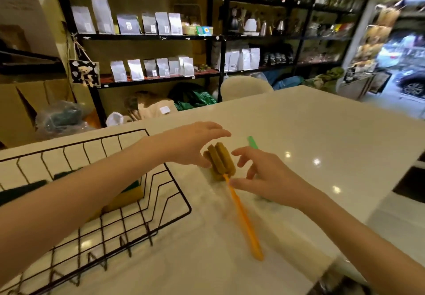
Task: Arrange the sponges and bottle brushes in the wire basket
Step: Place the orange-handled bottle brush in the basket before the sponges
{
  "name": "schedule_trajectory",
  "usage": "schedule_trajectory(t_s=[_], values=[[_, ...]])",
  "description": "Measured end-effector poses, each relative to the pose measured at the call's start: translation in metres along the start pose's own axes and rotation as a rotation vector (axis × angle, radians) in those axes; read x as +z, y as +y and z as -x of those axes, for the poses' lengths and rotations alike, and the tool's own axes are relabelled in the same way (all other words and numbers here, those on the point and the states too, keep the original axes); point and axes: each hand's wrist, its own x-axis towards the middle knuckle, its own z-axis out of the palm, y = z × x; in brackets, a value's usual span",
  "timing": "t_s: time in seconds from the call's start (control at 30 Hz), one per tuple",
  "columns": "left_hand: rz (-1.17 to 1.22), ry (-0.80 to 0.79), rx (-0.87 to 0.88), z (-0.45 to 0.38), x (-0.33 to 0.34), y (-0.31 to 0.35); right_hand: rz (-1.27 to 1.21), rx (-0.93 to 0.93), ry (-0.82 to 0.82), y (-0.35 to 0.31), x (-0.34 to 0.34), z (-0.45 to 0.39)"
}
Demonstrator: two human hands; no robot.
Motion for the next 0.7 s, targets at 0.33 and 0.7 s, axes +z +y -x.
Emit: schedule_trajectory(t_s=[0.33,0.7], values=[[-0.116,-0.188,0.043,-0.044,0.042,-0.001,0.007,0.228,-0.132,0.018,0.030,0.022],[-0.085,-0.102,0.102,-0.048,0.044,-0.009,-0.332,0.389,-0.166,0.019,0.033,0.012]])
